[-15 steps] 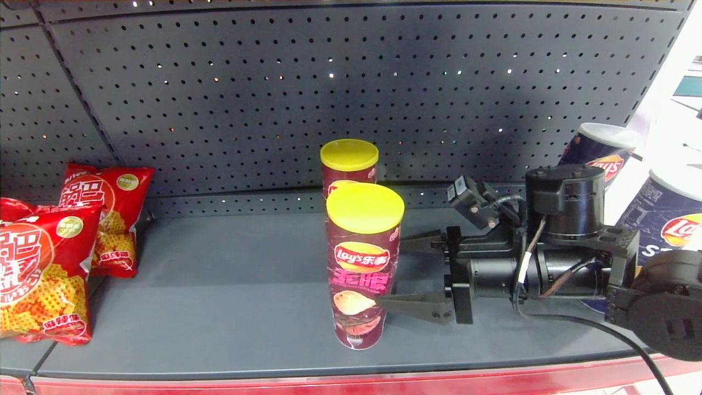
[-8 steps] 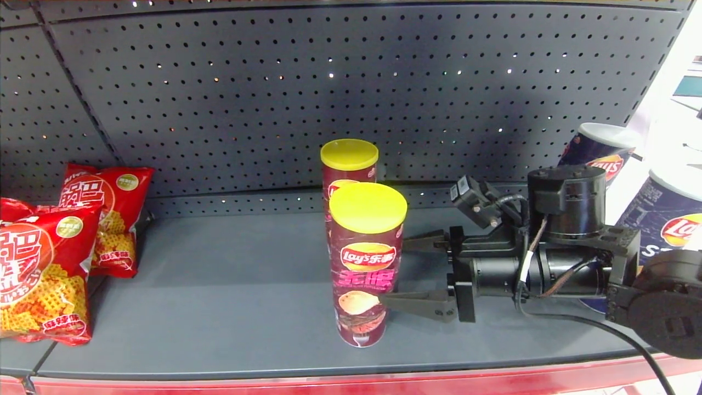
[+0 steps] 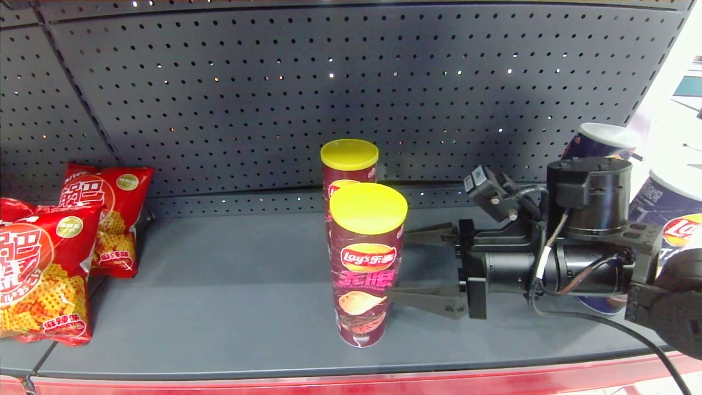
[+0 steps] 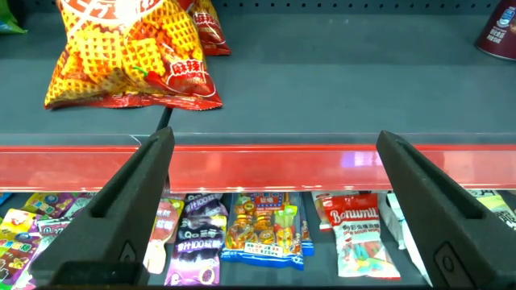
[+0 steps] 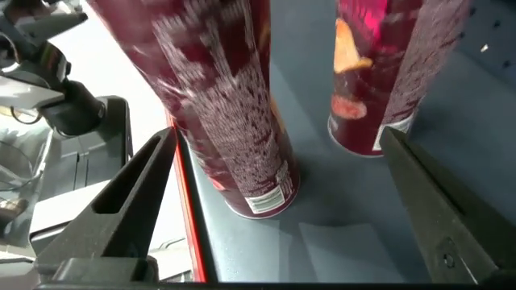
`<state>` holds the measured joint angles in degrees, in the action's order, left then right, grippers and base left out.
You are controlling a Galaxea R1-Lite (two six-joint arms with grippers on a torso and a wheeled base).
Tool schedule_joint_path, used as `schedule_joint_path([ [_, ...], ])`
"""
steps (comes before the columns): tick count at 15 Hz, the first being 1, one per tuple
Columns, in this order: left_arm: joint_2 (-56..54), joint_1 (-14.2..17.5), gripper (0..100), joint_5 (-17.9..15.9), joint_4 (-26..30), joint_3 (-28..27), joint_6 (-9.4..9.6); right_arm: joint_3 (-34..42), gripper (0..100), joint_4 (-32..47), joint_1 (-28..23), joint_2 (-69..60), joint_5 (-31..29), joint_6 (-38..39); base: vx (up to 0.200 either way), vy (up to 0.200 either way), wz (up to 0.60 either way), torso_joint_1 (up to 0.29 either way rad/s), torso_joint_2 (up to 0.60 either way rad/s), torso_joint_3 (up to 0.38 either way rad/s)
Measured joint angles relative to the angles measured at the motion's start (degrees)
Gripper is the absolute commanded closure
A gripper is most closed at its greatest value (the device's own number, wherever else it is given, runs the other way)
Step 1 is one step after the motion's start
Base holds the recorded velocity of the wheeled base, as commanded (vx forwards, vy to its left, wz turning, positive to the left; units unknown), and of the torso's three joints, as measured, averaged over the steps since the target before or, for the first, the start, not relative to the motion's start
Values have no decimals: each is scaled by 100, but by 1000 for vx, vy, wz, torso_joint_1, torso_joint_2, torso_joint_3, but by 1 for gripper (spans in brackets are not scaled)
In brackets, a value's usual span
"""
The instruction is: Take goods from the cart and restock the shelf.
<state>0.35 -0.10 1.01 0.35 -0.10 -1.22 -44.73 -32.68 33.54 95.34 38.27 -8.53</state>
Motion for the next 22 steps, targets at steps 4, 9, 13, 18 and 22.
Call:
schedule_joint_path([
  [4, 0, 0, 0, 2, 0, 0, 2, 140, 0, 6, -184, -541, -11, 6, 0, 0, 0, 0, 0, 0],
  [9, 0, 0, 0, 2, 0, 0, 2, 135, 0, 11, -527, -1648, -151, 115, 0, 0, 0, 0, 0, 0],
  [13, 0, -1, 0, 0, -2, 0, 2, 358, 0, 113, -653, -2859, -197, 150, 0, 0, 0, 0, 0, 0],
  [18, 0, 0, 0, 2, -2, 0, 2, 1320, 0, 890, -1213, -5199, -808, 255, 0, 0, 0, 0, 0, 0],
  [22, 0, 0, 0, 2, 0, 0, 0, 2035, 0, 1841, -2169, -7016, -2866, 655, 0, 0, 0, 0, 0, 0],
])
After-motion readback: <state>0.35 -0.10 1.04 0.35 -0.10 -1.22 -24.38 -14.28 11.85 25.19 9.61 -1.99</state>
